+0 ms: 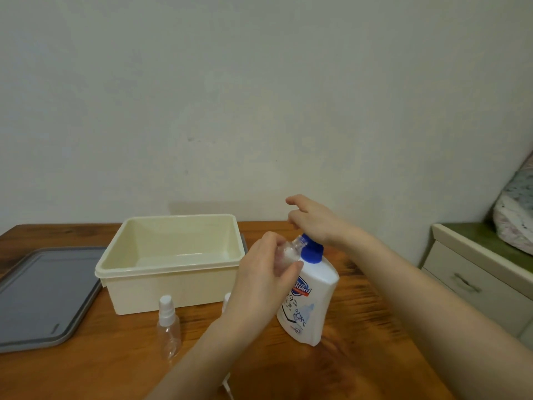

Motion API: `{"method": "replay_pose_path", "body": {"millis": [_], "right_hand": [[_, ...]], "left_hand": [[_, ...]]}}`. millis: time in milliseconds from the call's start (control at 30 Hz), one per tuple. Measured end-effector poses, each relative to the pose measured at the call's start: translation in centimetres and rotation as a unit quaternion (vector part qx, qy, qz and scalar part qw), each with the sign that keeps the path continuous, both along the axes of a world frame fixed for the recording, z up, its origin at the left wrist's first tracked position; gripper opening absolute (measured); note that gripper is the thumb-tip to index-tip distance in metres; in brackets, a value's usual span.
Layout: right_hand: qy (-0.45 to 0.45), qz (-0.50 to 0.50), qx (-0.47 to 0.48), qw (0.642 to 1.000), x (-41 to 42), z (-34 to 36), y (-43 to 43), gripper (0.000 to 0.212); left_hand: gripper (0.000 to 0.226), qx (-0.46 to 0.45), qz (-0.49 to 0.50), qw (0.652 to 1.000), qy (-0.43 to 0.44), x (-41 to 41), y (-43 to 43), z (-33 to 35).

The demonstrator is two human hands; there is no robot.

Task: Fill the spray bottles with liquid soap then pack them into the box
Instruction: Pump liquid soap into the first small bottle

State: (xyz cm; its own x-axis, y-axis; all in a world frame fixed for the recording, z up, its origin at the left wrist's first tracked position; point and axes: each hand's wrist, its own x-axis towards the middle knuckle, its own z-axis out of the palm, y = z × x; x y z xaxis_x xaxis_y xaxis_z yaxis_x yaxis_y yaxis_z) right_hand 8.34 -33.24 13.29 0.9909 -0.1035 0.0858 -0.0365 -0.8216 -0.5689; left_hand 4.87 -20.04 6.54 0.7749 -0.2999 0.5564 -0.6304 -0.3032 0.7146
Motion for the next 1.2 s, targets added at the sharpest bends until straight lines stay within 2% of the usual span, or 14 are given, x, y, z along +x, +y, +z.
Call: {"method": "replay_pose_path", "body": {"millis": [333,567,733,933,1200], "right_hand": [[0.006,-0.001,-0.005,1.000,0.0,-0.6,0.2,0.047],[0.004,0.006,0.000,1.000,0.4,0.6,-0.1,0.047],[0.010,-0.003,0.004,1.000,0.1,-0.7,0.0,0.045],[0.005,0.018,-0.001,1.000,0.2,1.0,0.4,0.044],[0.012,0.016,0.015,1.000,-0.2,0.1,0.2,0.041]], "left_hand": [[0.026,-0.006,0.002,1.000,0.007,0.1,0.0,-0.6],[0.031,-0.047,-0.022,0.996,0.079,-0.1,-0.1,0.6],[0.027,-0.017,-0.018,0.992,0.121,-0.3,0.0,-0.9],[0.030,-0.062,-0.032,0.993,0.096,-0.6,0.0,0.0],[0.029,-0.042,-0.032,0.996,0.072,-0.4,-0.1,-0.7]]}}
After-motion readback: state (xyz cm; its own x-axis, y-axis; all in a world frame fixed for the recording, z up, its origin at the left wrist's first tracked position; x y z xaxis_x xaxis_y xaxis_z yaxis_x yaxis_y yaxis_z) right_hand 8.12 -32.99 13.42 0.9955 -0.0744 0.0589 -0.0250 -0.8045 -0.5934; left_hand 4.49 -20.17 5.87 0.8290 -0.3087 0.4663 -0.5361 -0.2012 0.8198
